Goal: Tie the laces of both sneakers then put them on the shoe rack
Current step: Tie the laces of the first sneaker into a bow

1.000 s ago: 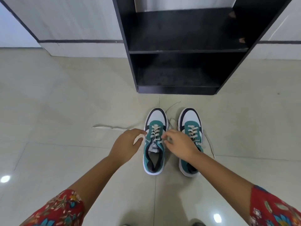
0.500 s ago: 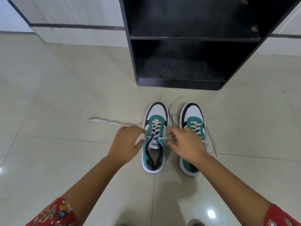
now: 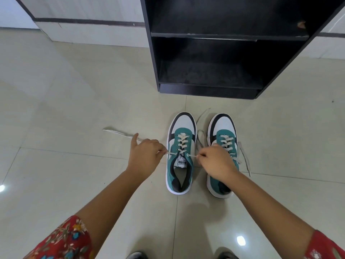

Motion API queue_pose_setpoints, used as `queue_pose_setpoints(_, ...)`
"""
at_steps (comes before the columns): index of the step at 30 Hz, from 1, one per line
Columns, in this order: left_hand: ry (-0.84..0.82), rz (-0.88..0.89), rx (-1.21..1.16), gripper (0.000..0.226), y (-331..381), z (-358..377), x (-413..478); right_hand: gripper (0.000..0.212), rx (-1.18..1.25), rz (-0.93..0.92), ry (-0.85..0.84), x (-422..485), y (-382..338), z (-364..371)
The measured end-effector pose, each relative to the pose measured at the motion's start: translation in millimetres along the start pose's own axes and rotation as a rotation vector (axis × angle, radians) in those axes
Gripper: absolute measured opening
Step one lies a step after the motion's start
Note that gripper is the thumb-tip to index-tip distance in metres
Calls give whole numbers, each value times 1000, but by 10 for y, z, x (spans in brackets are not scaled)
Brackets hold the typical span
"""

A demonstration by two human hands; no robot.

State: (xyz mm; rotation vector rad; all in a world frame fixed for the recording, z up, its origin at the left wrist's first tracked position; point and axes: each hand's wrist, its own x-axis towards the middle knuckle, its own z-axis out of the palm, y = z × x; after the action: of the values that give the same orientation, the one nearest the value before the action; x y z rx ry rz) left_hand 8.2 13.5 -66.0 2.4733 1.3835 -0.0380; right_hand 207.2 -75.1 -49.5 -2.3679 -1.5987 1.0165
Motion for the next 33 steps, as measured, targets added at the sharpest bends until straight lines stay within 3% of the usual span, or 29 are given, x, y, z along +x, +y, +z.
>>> queue_pose_setpoints(3, 19, -33, -29, 22, -72, 4, 9, 43, -6, -22, 50, -33, 4, 27)
queue_pose_setpoints(11, 58, -21, -49, 21, -139, 69, -52, 34, -14, -70, 131, -61, 83, 98)
queue_pose_setpoints(15, 89, 3, -45, 16, -140, 62, -58, 29, -146, -121, 138, -48, 116, 75)
queue_pose_setpoints(19, 166, 2, 22, 13, -39, 26, -84, 20, -314, -188, 355, -64, 140, 96)
queue_pose_setpoints(21, 156, -29, -56, 17, 68, -51, -122, 22, -290, -175, 370, -81, 59, 98)
queue_pose_setpoints(23, 106, -107, -345, 22, 138, -94, -125, 25, -77, -167, 325, -75, -11, 127)
queue_pose_setpoints(25, 19, -189, -741, 24, 199, -98, -111, 24, 294, -110, 263, -40, -43, 149)
queue_pose_setpoints(27, 72, -360, -1016, 15, 221, -84, -107, 21, 690, -13, 181, 12, -72, 134)
queue_pose_setpoints(28, 98, -457, -1046, 10, 213, -70, -106, 19, 863, 42, 149, 34, -92, 118)
queue_pose_setpoints(30, -23, -569, -1047, 23, 219, -59, -104, 13, 1131, 119, 104, 67, -161, 74)
queue_pose_setpoints(33, -238, -570, -1184, 32, 324, -61, -59, 11, 1272, 209, 56, 90, -285, 39)
